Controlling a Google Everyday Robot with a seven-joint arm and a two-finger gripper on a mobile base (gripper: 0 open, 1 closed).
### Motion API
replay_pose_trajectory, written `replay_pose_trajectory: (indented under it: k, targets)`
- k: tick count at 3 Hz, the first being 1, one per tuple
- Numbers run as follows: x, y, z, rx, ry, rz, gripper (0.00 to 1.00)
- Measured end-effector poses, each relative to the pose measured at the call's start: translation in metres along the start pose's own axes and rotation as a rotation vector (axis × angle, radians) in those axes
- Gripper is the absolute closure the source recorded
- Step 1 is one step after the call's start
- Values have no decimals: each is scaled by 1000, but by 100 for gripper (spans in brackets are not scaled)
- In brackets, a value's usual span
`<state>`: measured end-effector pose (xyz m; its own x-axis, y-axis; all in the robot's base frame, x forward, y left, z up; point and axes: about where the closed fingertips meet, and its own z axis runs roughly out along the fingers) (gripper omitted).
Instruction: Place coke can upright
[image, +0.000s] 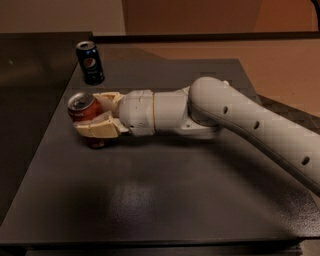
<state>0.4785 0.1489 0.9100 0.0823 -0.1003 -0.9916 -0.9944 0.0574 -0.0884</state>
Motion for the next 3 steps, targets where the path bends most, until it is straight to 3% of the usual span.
replay_pose_trajectory:
  k: [1, 3]
  targets:
    - [6, 0, -2, 1, -18, 14, 82]
    - [8, 1, -2, -7, -42, 22, 35]
